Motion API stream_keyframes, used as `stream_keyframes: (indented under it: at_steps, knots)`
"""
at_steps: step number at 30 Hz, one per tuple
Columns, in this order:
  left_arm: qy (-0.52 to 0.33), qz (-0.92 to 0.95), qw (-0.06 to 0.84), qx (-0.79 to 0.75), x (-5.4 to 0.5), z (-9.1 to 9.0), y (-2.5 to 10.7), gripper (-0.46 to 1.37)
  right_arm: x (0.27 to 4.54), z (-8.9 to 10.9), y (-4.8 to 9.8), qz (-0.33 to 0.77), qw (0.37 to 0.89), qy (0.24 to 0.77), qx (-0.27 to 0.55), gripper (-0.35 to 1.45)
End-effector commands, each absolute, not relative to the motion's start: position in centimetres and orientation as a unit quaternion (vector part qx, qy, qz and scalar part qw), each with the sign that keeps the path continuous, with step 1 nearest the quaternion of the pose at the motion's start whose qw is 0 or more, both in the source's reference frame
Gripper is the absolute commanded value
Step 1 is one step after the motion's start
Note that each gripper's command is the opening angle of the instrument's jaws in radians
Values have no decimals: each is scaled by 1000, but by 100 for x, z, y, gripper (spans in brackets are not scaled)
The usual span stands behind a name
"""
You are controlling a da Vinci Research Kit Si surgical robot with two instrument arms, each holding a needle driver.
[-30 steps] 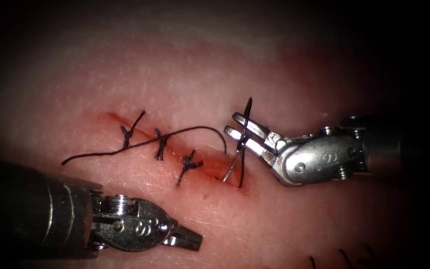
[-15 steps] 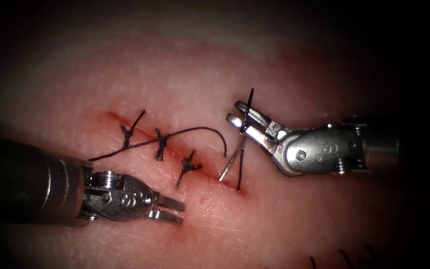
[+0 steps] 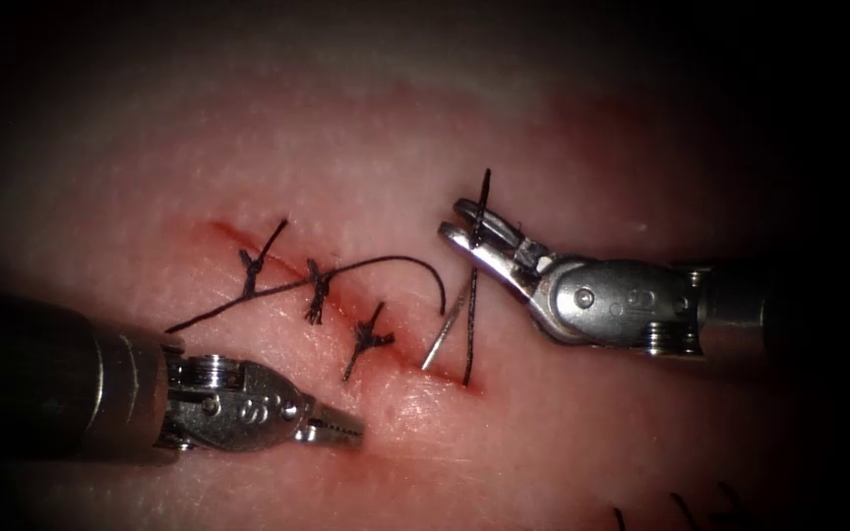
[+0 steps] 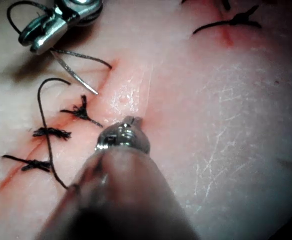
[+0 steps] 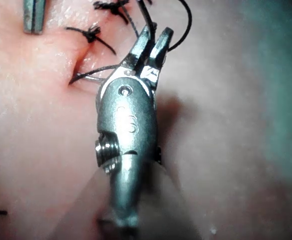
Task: Wound Closure
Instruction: Use the right gripper to throw the needle through the bottom of the wound
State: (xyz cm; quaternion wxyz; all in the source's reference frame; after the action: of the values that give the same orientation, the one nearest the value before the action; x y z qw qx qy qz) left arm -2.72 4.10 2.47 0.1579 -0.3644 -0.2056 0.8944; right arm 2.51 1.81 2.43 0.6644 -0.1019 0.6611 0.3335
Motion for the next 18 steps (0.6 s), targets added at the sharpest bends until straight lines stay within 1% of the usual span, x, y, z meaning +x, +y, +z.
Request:
stream_keyframes:
  at_steps: [1,3,5,11,18]
  knots:
    - [-204,895,157,-365,-273,247,410,-5,252,243,177,346,659,662,-91,-35]
    - [-204,895,158,-364,-274,247,409,-7,252,247,177,386,642,660,-56,-35]
    - [-203,895,158,-365,-275,248,409,-9,253,250,178,404,640,652,-43,-35]
    - [-199,896,154,-366,-275,252,404,-17,251,252,180,431,625,651,-29,-35]
    - [-197,896,156,-365,-275,257,400,-21,251,253,184,443,616,652,-14,-35]
